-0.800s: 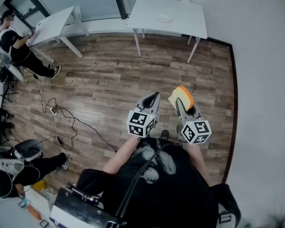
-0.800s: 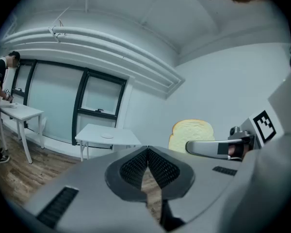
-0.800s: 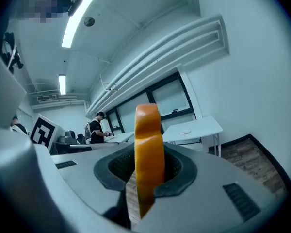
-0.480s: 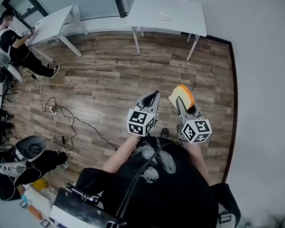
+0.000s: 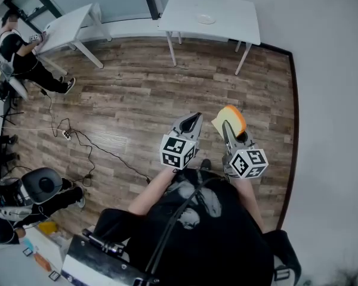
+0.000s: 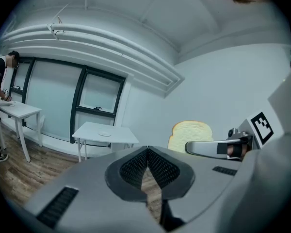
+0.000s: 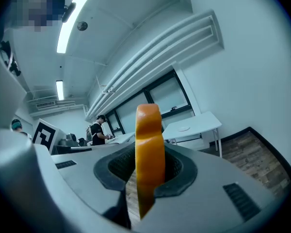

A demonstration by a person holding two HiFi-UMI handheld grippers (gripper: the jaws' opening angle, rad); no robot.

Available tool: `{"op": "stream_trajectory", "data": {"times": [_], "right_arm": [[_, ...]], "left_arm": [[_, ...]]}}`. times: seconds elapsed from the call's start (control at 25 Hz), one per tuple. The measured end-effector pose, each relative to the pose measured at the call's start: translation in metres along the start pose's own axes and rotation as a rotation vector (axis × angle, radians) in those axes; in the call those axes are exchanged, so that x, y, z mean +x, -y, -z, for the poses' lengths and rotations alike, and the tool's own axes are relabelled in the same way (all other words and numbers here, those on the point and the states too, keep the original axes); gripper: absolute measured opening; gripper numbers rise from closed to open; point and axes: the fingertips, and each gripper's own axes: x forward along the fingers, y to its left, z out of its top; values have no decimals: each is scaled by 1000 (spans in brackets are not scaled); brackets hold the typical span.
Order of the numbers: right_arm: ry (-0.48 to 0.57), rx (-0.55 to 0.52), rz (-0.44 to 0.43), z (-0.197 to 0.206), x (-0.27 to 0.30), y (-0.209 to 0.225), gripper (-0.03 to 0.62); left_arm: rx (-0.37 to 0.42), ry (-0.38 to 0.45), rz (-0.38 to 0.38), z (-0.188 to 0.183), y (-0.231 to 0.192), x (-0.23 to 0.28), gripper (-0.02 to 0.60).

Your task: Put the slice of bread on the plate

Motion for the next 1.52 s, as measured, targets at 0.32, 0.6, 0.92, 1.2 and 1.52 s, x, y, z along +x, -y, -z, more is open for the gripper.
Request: {"op": "stream_trajectory", "data": {"times": [0.32, 0.6, 0.92, 1.2, 1.52], "right_arm": [[-57, 25, -55, 10, 4, 17, 100], [-108, 61, -81, 12, 23, 42, 100], [-101, 36, -93, -18, 96, 55, 100], [-64, -15, -69, -57, 169, 53, 100], [-96, 13, -19, -59, 210, 81, 100]], "left_arm": [[-1, -26, -36, 11, 4, 16, 6], [-4, -30, -73, 3, -11, 37, 6], [-6, -30, -54, -17, -62, 83, 6], [-2, -51, 37, -45, -117, 128, 6], [24, -102, 100, -51, -142, 187, 6]]}}
